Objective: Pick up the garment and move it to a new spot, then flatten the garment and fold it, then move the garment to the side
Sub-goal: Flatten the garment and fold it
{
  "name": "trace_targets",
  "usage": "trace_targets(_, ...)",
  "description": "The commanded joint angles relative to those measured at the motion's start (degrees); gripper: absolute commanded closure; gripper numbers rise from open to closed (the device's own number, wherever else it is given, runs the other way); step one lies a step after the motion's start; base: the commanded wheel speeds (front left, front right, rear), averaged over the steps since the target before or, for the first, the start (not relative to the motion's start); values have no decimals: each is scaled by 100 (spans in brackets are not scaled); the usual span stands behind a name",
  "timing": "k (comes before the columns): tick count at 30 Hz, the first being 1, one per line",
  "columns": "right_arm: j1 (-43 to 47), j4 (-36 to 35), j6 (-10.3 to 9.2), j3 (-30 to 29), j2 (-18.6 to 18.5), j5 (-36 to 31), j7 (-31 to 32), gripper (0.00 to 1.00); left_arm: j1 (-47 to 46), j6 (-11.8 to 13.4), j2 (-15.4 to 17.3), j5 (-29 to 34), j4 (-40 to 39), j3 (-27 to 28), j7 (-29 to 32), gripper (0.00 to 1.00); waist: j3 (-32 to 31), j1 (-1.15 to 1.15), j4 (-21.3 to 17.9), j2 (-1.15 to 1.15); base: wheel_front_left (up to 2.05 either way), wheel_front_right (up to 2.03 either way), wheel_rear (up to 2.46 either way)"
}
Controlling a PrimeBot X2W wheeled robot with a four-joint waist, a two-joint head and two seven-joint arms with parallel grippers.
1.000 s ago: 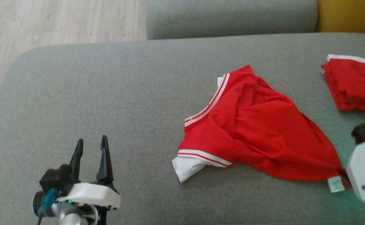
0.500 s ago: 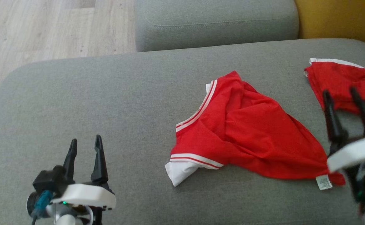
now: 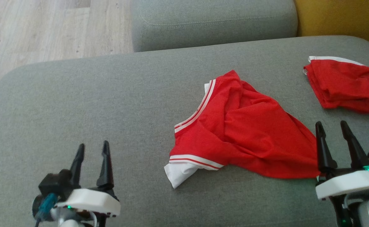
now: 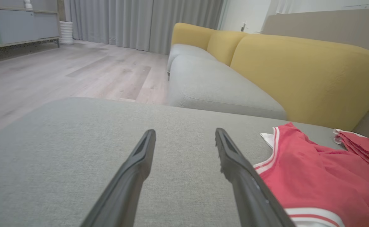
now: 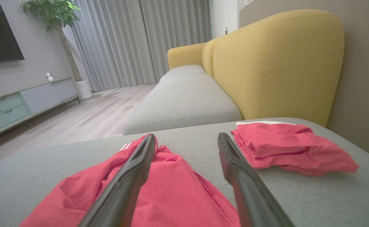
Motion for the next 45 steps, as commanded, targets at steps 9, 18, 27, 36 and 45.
trace_targets(9,-605,-16,-4,162,-120,73,-128,0,-1390,-900,500,-1068,-30,-264,2795,0,115,0,-144,0,0,0,0)
trace_targets(18,-930,209,-4,488,-11,199,-285,0,-2312,-1149,861,-2847,736,-877,5988,0,365,0,-639,0,0,0,0)
trace_targets(27,-1187,387,-4,653,-37,317,-430,0,-2732,-1161,1001,-3421,1502,-1097,6926,0,600,0,-974,0,0,0,0)
trace_targets(36,-1236,507,-4,645,-59,345,-502,0,-2767,-1164,1070,-3640,1808,-1278,7197,0,661,0,-1034,0,0,0,0)
trace_targets(45,-1250,523,-4,641,-45,324,-460,0,-2629,-1165,1137,-3932,1682,-1516,7386,0,692,0,-976,0,0,0,0)
